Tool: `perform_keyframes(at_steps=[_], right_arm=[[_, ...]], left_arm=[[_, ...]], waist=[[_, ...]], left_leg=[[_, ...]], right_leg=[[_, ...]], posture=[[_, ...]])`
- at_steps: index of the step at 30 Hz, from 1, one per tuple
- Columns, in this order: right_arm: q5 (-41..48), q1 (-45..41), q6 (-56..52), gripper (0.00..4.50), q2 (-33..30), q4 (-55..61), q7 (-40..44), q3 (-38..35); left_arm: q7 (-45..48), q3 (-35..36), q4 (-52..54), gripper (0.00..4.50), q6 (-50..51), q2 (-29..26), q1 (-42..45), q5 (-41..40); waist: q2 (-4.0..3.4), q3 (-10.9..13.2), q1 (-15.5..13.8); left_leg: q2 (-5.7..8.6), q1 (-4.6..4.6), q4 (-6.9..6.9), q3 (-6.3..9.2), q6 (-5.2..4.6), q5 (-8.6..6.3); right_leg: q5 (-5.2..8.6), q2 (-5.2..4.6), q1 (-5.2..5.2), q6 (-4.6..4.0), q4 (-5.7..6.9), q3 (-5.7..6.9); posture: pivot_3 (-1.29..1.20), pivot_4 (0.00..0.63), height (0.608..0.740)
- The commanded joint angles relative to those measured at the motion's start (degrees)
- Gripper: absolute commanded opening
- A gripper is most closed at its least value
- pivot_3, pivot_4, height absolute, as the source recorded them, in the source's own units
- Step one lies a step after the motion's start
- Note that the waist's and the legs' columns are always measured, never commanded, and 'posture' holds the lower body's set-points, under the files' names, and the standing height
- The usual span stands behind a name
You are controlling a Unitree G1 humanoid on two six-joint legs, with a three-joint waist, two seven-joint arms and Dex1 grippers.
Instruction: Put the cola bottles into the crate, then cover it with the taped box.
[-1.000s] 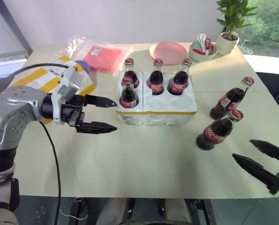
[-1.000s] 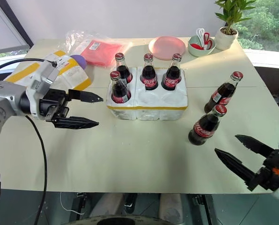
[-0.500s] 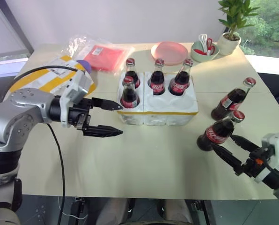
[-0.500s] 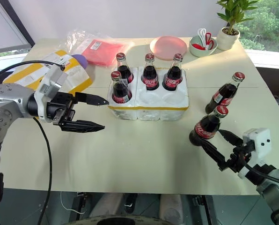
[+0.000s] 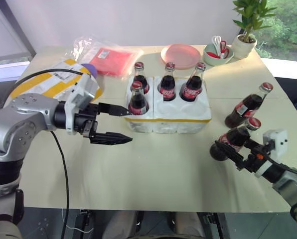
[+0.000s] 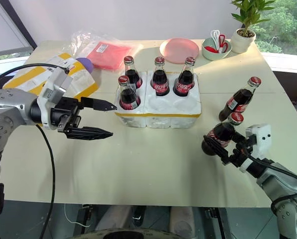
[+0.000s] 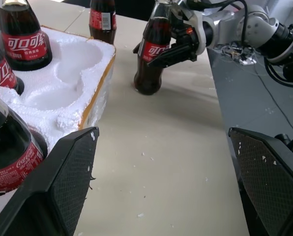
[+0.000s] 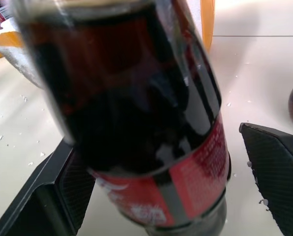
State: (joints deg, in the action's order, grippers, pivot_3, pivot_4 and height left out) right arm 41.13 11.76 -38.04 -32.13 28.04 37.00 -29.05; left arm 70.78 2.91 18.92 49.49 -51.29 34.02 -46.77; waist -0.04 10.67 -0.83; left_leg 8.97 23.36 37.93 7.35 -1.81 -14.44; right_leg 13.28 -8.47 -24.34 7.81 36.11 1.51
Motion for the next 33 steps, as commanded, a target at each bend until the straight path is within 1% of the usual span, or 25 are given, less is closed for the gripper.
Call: perform_keyframes(at_steps=[1,3,6,8,10,11,14,15,18,20,23,27,33], right_arm=[[3.41,-0.68,1.21,2.83,-0.48,1.7,0.71,-2.13],[7.32,-1.44,0.38,2.84,-0.86,3.23,0.87,-3.97],[16.53,-6.01,-1.36,2.84,-2.9,5.82,-0.16,-6.13],[21.82,-11.26,-2.56,2.84,-4.46,6.23,-2.31,-5.52],[24.28,-18.11,-3.43,2.84,-5.59,4.9,-4.84,-3.03],[23.62,-21.53,-3.75,2.84,-6.15,3.89,-5.58,-1.01],[14.68,-33.5,-3.1,2.84,-7.57,-1.31,-5.78,9.14],[13.13,-36.18,-2.83,2.84,-7.36,-3.14,-5.75,11.11],[8.74,-45.41,-1.21,2.84,-4.03,-10.81,-5.14,17.24],[6.0,-49.32,-0.19,2.84,-1.65,-14.62,-4.17,20.48],[2.47,-51.35,0.89,2.84,0.85,-18.14,-2.02,24.25],[-4.32,-50.82,3.53,2.84,1.66,-21.94,0.77,29.48],[-9.07,-48.64,4.49,2.84,1.36,-21.71,4.52,32.93]], left_arm=[[-0.24,0.49,0.78,4.5,-1.07,-0.12,0.59,-0.04],[-0.46,0.62,0.74,4.5,-1.13,-0.02,0.51,-0.08],[-0.62,0.66,0.63,4.5,-1.49,0.1,0.11,0.08],[-0.78,0.64,0.59,4.5,-1.75,0.22,-0.21,0.18],[-1.04,0.66,0.55,4.5,-1.92,0.4,-0.36,0.16],[-1.27,0.59,0.51,4.5,-2.11,0.6,-0.38,0.22],[-3.32,0.4,0.04,4.5,-3.26,2.02,-0.03,1.3],[-4.12,0.33,-0.16,4.5,-3.57,2.6,0.26,1.71],[-5.98,0.85,-0.44,4.5,-3.83,4.01,1.05,1.91],[-6.69,1.12,-0.38,4.5,-3.85,4.24,1.07,1.98],[-7.55,1.33,0.38,4.5,-3.99,4.2,0.4,2.13],[-8.93,2.34,1.84,4.5,-3.29,4.08,-0.29,1.22],[-9.77,2.75,1.86,4.5,-3.43,3.61,-0.48,1.31]], waist=[[0.0,0.0,-0.03],[-0.02,0.01,0.0],[-0.14,0.09,0.28],[-0.21,0.13,0.58],[-0.2,0.14,0.6],[-0.2,0.14,0.53],[-0.19,0.14,0.45],[-0.15,0.16,0.33],[-0.01,0.24,0.08],[0.02,0.27,0.11],[0.03,0.28,0.12],[0.03,0.29,0.21],[0.03,0.29,0.31]], left_leg=[[0.0,0.0,0.0,0.0,0.0,0.0],[0.0,0.0,-0.01,0.01,0.01,0.0],[0.0,0.01,-0.03,0.01,0.01,0.01],[-0.01,0.01,-0.03,-0.06,0.01,0.01],[-0.07,0.0,-0.03,-0.07,0.04,0.03],[-0.1,0.0,-0.04,-0.07,0.06,0.05],[-0.24,0.01,-0.04,-0.06,0.09,0.06],[-0.27,0.01,-0.04,-0.06,0.1,0.06],[-0.34,0.07,-0.04,-0.03,0.15,0.09],[-0.33,0.15,-0.05,-0.03,0.17,0.11],[-0.34,0.17,-0.1,-0.02,0.44,0.24],[-0.33,0.17,-0.13,0.0,0.5,0.22],[-0.41,0.16,-0.13,-0.01,0.54,0.24]], right_leg=[[0.0,0.0,0.0,0.0,0.0,0.0],[0.0,0.01,-0.02,0.0,0.02,0.0],[0.0,0.0,-0.04,0.0,0.01,-0.01],[-0.02,-0.02,-0.07,-0.01,0.01,-0.05],[-0.05,0.01,-0.09,-0.05,0.01,-0.04],[-0.05,0.02,-0.09,-0.07,0.01,-0.02],[-0.07,0.24,-0.1,-0.12,-0.01,-0.03],[-0.09,0.29,-0.1,-0.14,-0.03,-0.03],[-0.12,0.48,-0.15,-0.2,-0.03,-0.03],[-0.21,0.51,-0.24,-0.32,-0.04,-0.03],[-0.22,0.54,-0.29,-0.33,-0.06,-0.04],[-0.22,0.59,-0.3,-0.34,-0.08,-0.1],[-0.22,0.72,-0.31,-0.34,-0.07,-0.19]], posture=[[0.0,0.15,0.74],[0.0,0.15,0.74],[0.0,0.15,0.74],[0.0,0.15,0.74],[0.0,0.15,0.74],[0.0,0.15,0.74],[0.0,0.15,0.74],[0.0,0.15,0.74],[0.0,0.15,0.74],[0.0,0.15,0.74],[0.0,0.15,0.74],[0.0,0.15,0.74],[0.0,0.15,0.74]])
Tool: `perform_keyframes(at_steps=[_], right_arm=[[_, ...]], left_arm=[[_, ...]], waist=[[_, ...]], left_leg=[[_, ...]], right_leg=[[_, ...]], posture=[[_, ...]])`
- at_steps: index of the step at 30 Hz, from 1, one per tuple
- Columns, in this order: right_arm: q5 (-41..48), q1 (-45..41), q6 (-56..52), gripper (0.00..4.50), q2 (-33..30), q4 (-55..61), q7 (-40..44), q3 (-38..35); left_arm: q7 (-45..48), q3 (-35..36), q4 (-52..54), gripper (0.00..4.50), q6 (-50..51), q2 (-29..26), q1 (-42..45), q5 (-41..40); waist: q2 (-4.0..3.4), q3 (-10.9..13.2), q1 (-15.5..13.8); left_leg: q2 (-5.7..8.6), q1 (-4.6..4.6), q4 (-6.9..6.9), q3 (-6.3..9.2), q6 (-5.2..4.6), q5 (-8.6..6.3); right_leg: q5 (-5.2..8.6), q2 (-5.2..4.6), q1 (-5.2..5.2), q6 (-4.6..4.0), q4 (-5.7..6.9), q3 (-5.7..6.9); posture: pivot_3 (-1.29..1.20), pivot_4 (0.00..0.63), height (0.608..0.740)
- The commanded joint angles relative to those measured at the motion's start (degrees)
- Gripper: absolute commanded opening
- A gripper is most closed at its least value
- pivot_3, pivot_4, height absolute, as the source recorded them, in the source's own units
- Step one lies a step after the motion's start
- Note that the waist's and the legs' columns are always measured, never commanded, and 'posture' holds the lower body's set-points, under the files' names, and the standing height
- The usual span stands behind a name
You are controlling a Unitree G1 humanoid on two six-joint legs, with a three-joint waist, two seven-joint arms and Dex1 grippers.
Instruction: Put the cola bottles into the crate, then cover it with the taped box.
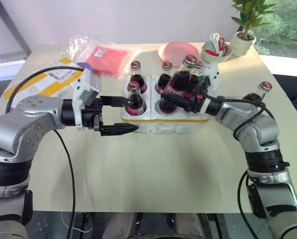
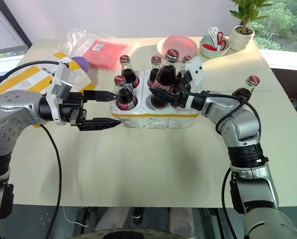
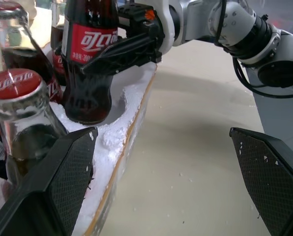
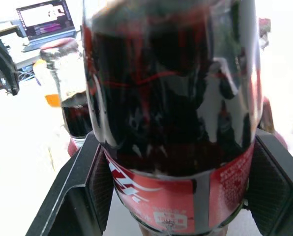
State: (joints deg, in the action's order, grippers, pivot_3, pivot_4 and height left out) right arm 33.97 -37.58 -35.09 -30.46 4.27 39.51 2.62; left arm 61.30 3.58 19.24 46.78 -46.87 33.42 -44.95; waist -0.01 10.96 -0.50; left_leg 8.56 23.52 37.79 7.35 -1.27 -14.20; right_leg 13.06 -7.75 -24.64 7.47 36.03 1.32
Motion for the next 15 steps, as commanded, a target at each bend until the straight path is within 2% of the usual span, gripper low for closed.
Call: perform_keyframes(at_steps=[1,10,12,13,14,15], right_arm=[[-3.12,0.89,1.88,2.84,0.02,1.57,2.06,2.06],[-13.07,-2.36,4.35,2.84,6.73,-11.91,-0.52,6.47],[-14.33,-3.57,3.88,3.88,8.13,-15.22,-1.88,5.89],[-14.62,-3.7,3.95,4.25,8.39,-15.45,-1.82,5.68],[-14.77,-3.68,4.17,4.44,8.52,-15.15,-1.73,5.42],[-14.95,-3.72,4.48,4.44,8.63,-14.99,-1.54,5.25]], left_arm=[[-0.29,2.05,1.44,4.5,-0.81,-0.85,0.14,-0.46],[0.05,0.63,0.33,4.5,-1.85,-0.36,1.66,0.54],[0.24,0.16,-0.22,4.5,-2.21,-0.11,2.27,0.9],[0.32,0.01,-0.31,4.5,-2.33,-0.03,2.44,0.98],[0.35,-0.1,-0.35,4.5,-2.39,0.04,2.56,1.01],[0.4,-0.21,-0.48,4.5,-2.47,0.1,2.67,1.09]], waist=[[0.0,0.0,-0.03],[0.28,-0.16,1.1],[0.35,-0.2,1.58],[0.35,-0.21,1.58],[0.36,-0.21,1.52],[0.37,-0.22,1.44]], left_leg=[[-0.06,-0.03,-0.01,0.01,-0.07,-0.04],[-0.29,-0.29,-0.03,0.02,0.1,0.08],[-0.41,-0.4,-0.03,0.02,0.19,0.13],[-0.48,-0.48,-0.04,0.02,0.21,0.14],[-0.5,-0.57,-0.08,0.02,0.23,0.15],[-0.52,-0.7,-0.17,0.02,0.25,0.16]], right_leg=[[-0.04,0.06,0.0,-0.06,0.01,0.0],[-0.26,0.32,0.19,-0.39,0.06,0.01],[-0.32,0.44,0.24,-0.48,0.06,0.01],[-0.36,0.53,0.3,-0.55,0.06,-0.01],[-0.38,0.58,0.32,-0.58,0.06,-0.08],[-0.38,0.61,0.4,-0.58,0.06,-0.11]], posture=[[0.0,0.15,0.74],[0.0,0.15,0.74],[0.0,0.15,0.74],[0.0,0.15,0.74],[0.0,0.15,0.74],[0.0,0.15,0.74]])
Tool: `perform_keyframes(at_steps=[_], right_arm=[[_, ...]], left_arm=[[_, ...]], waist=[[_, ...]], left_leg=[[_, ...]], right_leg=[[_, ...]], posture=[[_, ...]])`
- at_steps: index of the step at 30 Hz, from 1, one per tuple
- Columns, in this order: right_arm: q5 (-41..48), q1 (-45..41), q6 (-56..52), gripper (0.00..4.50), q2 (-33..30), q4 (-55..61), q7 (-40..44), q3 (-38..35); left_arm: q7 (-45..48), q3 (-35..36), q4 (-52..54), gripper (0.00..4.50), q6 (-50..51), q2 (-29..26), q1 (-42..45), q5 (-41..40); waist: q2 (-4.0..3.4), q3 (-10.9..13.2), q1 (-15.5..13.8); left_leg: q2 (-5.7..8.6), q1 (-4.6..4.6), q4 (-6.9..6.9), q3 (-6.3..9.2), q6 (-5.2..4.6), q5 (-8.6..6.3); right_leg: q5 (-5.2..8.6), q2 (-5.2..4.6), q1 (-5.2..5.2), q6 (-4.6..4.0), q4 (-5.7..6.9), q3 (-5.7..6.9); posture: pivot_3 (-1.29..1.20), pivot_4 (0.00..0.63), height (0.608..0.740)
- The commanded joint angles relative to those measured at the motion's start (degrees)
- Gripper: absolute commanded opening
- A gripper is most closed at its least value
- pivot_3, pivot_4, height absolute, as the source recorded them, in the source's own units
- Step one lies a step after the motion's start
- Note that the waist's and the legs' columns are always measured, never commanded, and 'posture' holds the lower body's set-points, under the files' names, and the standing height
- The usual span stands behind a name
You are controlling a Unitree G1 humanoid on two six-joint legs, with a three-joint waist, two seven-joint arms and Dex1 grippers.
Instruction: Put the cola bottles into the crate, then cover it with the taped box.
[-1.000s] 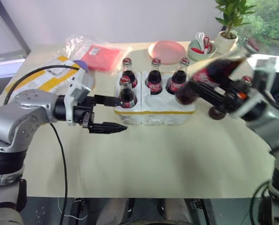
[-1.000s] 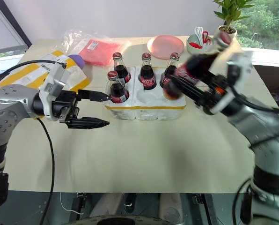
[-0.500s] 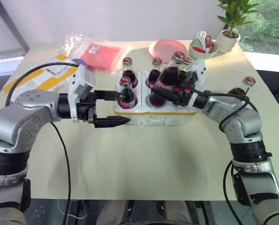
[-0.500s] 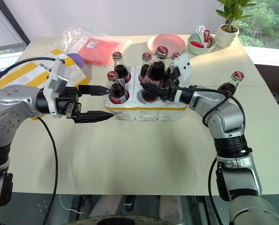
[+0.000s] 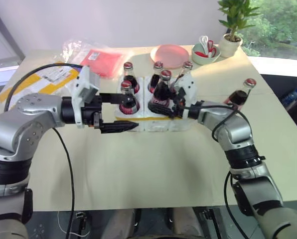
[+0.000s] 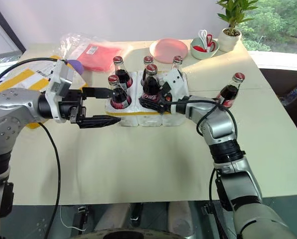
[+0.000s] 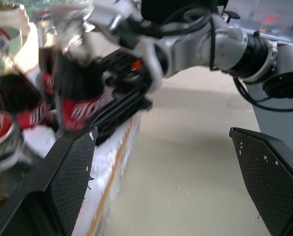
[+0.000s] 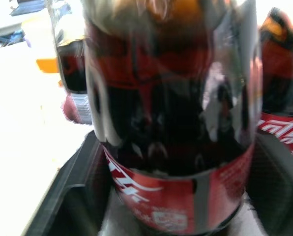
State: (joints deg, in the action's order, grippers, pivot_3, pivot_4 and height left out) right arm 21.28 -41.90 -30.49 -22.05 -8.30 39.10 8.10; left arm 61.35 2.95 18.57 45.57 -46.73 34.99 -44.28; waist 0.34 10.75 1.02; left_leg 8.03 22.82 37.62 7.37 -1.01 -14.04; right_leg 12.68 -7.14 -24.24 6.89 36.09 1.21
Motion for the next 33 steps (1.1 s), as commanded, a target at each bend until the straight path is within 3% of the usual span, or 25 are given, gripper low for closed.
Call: perform_keyframes(at_steps=[1,5,13,17,20,25,33], right_arm=[[-2.05,0.64,-0.41,4.44,0.21,-1.49,-1.24,-0.77],[2.16,2.68,-5.06,4.44,-1.54,8.22,-2.38,-6.14],[23.84,15.64,-26.54,4.44,-10.7,35.95,-8.98,-30.72],[23.71,27.34,-31.08,4.44,-17.45,41.06,-12.34,-41.86],[24.15,33.28,-33.47,4.44,-18.56,41.38,-14.86,-45.96],[19.33,38.99,-30.18,4.44,-17.91,40.74,-19.04,-46.5],[13.51,33.46,-22.39,4.44,-14.86,32.29,-22.5,-39.91]], left_arm=[[0.36,0.34,0.12,4.5,-1.3,0.02,1.18,0.44],[0.39,0.25,0.32,4.5,-1.28,0.13,1.01,0.38],[1.01,0.05,-0.12,4.5,-1.68,0.16,0.94,0.86],[1.47,-0.46,-0.74,4.5,-2.19,0.61,1.22,1.42],[1.98,-1.15,-1.46,4.5,-2.94,0.94,1.5,2.04],[3.09,-2.4,-3.14,4.5,-3.96,1.88,2.83,3.23],[4.02,-3.45,-4.83,4.5,-4.52,2.82,4.74,4.3]], waist=[[0.05,-0.03,-0.13],[0.04,-0.02,-0.54],[0.06,0.02,-1.68],[0.07,0.03,-1.94],[0.08,0.03,-1.74],[0.08,0.03,-1.63],[0.09,0.05,-1.7]], left_leg=[[-0.02,-0.15,-0.13,0.0,0.02,0.01],[-0.03,-0.34,-0.51,-0.04,0.12,0.07],[0.04,0.64,-0.52,-0.06,0.39,0.24],[0.01,0.62,-0.49,-0.06,0.11,0.07],[0.01,0.56,-0.46,-0.09,0.1,0.08],[-0.28,0.46,-0.43,-0.51,0.09,0.09],[-0.37,0.46,-0.44,-0.7,0.09,0.09]], right_leg=[[0.01,0.01,0.03,-0.01,-0.01,-0.08],[0.01,0.05,0.03,-0.02,-0.01,-0.26],[-0.01,0.07,-0.89,-0.02,-0.09,-0.5],[-0.01,0.07,-0.83,-0.03,-0.1,-0.51],[0.0,0.05,-0.73,-0.03,-0.12,-0.51],[-0.01,0.13,-0.73,-0.04,-0.13,-0.74],[-0.05,0.29,-0.78,-0.07,-0.18,-0.86]], posture=[[0.0,0.15,0.74],[0.0,0.15,0.74],[0.0,0.15,0.74],[0.0,0.15,0.74],[0.0,0.15,0.74],[0.0,0.15,0.74],[0.0,0.15,0.74]])
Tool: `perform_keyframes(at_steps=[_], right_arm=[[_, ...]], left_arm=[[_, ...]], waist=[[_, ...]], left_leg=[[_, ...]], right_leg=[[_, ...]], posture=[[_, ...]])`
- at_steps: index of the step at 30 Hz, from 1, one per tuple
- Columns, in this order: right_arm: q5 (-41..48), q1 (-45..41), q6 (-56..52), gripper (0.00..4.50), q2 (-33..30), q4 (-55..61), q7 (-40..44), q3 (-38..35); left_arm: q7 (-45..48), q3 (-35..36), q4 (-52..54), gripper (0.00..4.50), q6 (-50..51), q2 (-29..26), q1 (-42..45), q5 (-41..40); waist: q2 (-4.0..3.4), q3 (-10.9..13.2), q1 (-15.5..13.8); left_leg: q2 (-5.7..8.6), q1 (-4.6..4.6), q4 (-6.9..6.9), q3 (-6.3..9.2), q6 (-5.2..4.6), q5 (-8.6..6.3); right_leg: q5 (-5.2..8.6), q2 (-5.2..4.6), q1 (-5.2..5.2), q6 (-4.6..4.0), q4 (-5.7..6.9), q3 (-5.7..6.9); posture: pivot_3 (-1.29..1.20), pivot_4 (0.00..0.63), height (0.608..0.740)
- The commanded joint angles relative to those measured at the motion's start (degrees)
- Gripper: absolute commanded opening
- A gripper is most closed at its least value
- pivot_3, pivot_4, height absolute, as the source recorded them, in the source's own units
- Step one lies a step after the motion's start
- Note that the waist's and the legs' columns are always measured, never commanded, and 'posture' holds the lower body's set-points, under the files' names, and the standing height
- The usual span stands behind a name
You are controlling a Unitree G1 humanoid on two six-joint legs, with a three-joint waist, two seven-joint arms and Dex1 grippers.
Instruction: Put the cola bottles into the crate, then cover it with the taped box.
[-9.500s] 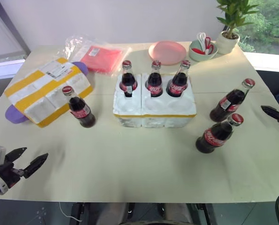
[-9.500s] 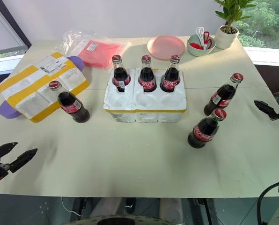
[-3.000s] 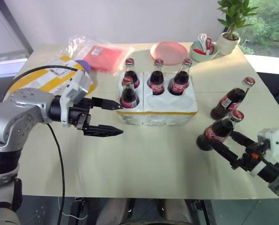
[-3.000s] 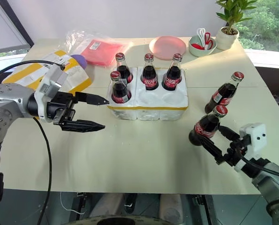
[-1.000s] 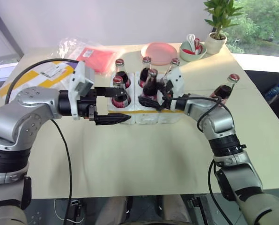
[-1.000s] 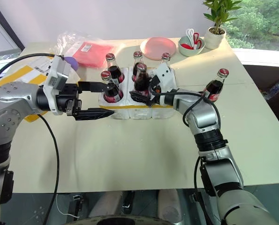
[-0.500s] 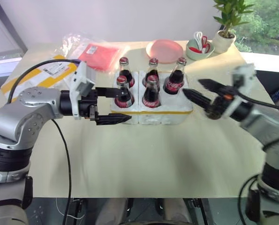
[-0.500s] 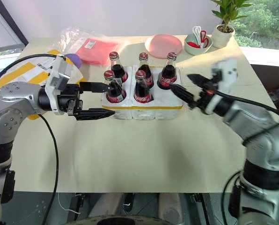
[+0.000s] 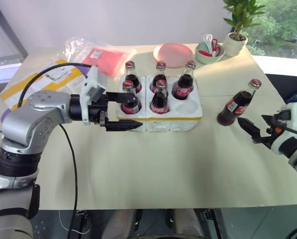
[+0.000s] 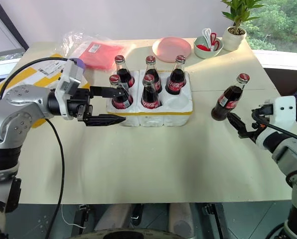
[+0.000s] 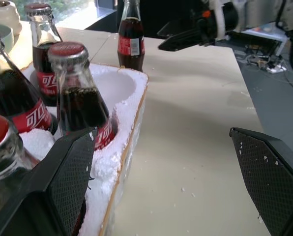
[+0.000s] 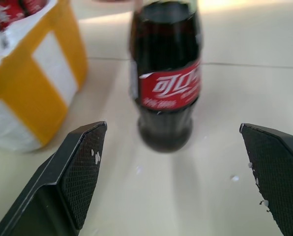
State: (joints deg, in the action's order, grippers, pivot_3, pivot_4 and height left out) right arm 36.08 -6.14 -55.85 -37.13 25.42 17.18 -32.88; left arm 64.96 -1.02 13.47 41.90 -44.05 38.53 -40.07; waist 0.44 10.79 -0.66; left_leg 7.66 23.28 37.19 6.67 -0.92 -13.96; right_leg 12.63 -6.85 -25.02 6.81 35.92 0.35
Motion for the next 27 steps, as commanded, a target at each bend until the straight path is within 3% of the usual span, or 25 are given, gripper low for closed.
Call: perform_keyframes(at_steps=[1,17,20,22,27], right_arm=[[-1.61,-3.16,3.6,4.44,0.42,-2.41,-0.54,1.7],[-9.61,-18.56,16.65,4.44,3.7,-26.41,2.66,13.5],[-10.21,-20.13,18.88,3.73,4.04,-28.82,3.72,14.18],[-9.68,-20.16,19.34,2.84,3.99,-27.8,4.94,14.06],[-0.95,-21.73,20.0,2.88,5.45,-20.6,7.92,7.7]], left_arm=[[0.44,0.5,0.21,4.5,-0.8,0.2,1.29,0.14],[-0.56,1.29,2.06,4.5,0.69,-0.02,1.12,-0.22],[-0.77,1.31,2.14,4.5,0.82,-0.03,1.13,-0.29],[-0.91,1.38,2.18,4.5,0.82,0.01,1.11,-0.32],[-1.34,1.49,2.77,4.5,0.93,0.23,0.51,-0.42]], waist=[[-0.01,0.01,-0.04],[-0.01,0.01,0.08],[-0.01,0.02,0.06],[-0.01,0.02,0.08],[-0.12,0.08,0.34]], left_leg=[[-0.01,0.0,-0.01,0.0,0.0,0.0],[-0.03,0.01,-0.03,-0.06,0.02,0.01],[-0.02,0.01,-0.02,-0.08,0.02,0.01],[-0.02,0.01,-0.02,-0.08,0.02,0.01],[-0.03,0.04,-0.05,-0.09,0.03,0.02]], right_leg=[[0.0,0.01,0.0,0.0,0.0,0.0],[-0.03,0.07,-0.09,-0.03,0.04,-0.04],[-0.04,0.07,-0.09,-0.04,0.04,-0.05],[-0.05,0.07,-0.09,-0.05,0.05,-0.05],[-0.05,0.07,-0.19,-0.05,0.09,-0.07]], posture=[[0.0,0.15,0.74],[0.0,0.15,0.74],[0.0,0.15,0.74],[0.0,0.15,0.74],[0.0,0.15,0.74]])
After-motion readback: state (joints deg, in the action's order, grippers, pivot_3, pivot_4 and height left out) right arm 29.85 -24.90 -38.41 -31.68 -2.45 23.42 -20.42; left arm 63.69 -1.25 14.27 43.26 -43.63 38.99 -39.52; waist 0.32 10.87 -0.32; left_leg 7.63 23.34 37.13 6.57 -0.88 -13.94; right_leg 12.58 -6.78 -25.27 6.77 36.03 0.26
